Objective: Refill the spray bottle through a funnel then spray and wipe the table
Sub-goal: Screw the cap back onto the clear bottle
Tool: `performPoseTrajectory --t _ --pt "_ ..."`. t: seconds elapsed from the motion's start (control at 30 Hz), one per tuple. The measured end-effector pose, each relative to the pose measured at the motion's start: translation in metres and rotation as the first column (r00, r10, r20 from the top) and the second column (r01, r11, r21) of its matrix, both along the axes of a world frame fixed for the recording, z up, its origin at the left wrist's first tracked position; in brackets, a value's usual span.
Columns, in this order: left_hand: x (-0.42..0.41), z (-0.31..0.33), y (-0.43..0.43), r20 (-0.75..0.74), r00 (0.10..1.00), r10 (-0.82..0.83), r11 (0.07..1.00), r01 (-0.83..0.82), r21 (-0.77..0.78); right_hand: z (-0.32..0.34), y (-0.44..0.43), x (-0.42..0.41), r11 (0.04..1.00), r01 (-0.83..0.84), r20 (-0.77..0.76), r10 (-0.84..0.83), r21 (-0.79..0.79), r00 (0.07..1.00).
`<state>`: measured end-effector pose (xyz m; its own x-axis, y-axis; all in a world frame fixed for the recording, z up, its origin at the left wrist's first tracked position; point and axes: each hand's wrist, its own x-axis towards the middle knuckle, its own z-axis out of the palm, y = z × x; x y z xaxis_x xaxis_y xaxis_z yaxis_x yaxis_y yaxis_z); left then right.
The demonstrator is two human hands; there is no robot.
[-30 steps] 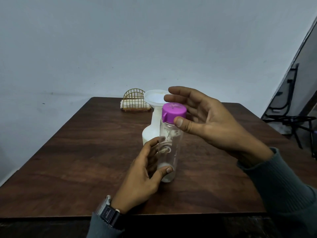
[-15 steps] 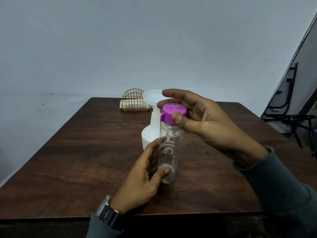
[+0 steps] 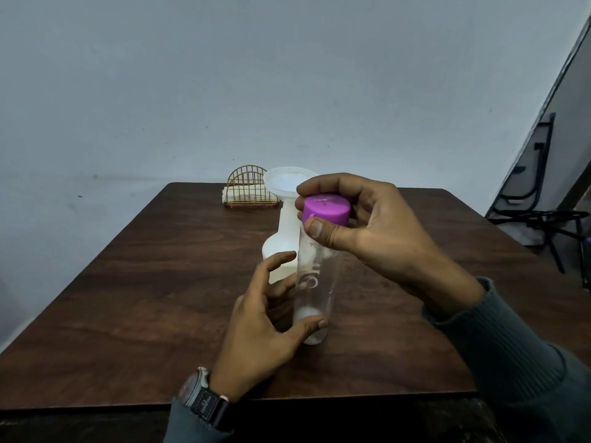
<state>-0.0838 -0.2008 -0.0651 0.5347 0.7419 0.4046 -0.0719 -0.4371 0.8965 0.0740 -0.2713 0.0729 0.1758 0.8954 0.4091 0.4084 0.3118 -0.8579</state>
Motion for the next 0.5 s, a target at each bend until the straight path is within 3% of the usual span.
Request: performPoseTrajectory --t 0.13,0.33,0.5 --pt "0.000 0.002 -0.001 0.019 0.999 0.050 0.997 -0.051 0.058 -0.001 0.001 -0.006 1.000 0.019 -0.026 -0.018 0.013 0.999" --pt "0.000 0.002 -0.002 0.012 1.000 0.025 0.999 -0.025 0.020 -0.008 0.002 -0.009 0.994 0.094 0.029 -0.095 0.051 0.995" --pt "0.000 0.004 -0.002 -0.023 0.999 0.037 0.998 -0.036 0.043 -0.037 -0.004 0.003 0.986 0.096 0.176 -0.071 -0.139 0.982"
